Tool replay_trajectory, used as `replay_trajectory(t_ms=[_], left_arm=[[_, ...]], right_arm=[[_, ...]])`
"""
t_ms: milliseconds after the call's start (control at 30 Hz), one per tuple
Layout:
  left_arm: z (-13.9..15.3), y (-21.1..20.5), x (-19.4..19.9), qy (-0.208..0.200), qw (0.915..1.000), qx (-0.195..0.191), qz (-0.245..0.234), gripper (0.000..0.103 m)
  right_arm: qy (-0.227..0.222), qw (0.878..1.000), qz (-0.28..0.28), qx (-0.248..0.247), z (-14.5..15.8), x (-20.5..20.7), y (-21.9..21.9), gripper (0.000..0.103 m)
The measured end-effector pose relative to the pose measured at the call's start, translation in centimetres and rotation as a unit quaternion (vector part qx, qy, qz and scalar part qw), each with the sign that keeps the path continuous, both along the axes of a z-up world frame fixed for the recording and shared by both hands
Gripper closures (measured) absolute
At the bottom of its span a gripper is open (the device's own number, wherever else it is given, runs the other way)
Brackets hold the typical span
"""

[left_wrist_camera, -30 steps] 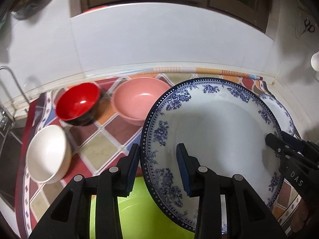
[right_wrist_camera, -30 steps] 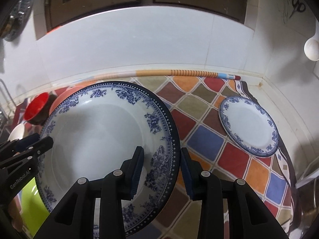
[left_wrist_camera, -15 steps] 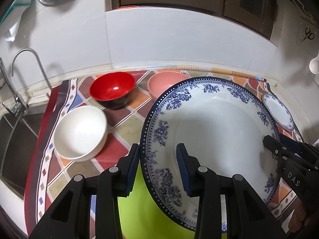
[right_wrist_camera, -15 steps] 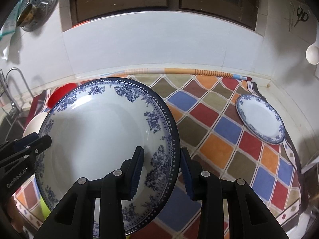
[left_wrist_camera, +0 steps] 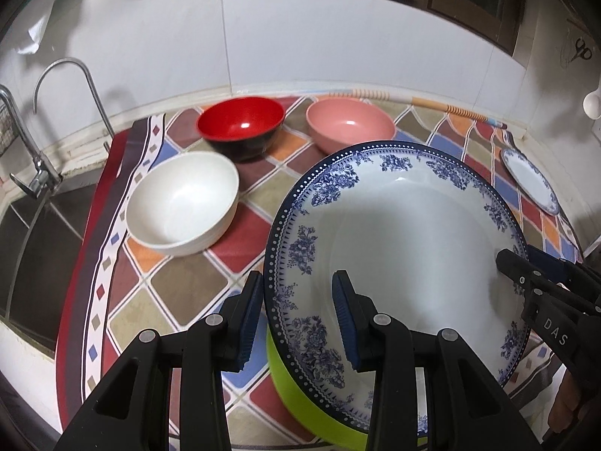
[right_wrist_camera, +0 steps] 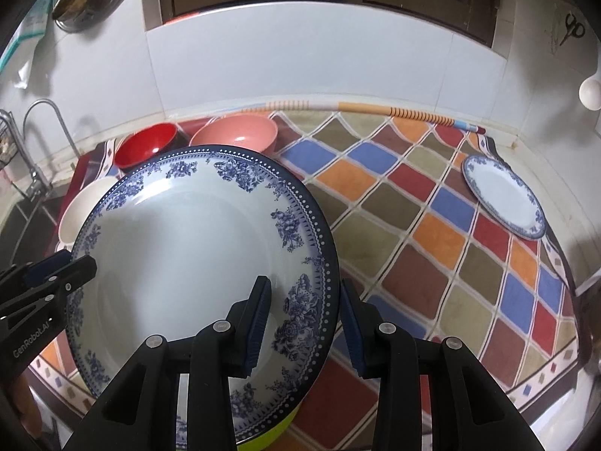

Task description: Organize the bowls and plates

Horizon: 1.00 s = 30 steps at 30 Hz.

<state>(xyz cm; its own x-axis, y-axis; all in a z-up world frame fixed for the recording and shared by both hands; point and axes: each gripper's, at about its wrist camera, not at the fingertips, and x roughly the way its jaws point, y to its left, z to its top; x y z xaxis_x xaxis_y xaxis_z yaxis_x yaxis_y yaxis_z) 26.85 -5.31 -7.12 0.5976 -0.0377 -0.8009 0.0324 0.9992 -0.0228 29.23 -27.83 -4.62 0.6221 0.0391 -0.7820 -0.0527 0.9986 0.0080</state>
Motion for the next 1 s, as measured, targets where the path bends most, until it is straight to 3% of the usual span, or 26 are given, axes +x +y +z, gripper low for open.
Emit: replay_trajectory(t_ms=[1000], left_arm=[[-5.1,0.5,-0.1,0.081,0.9960,0.006,-0.036,0.065]], right_arm=[[0.075,0.997,-0.017,-0.016,-5.1,-1.7,1.9,0.065]])
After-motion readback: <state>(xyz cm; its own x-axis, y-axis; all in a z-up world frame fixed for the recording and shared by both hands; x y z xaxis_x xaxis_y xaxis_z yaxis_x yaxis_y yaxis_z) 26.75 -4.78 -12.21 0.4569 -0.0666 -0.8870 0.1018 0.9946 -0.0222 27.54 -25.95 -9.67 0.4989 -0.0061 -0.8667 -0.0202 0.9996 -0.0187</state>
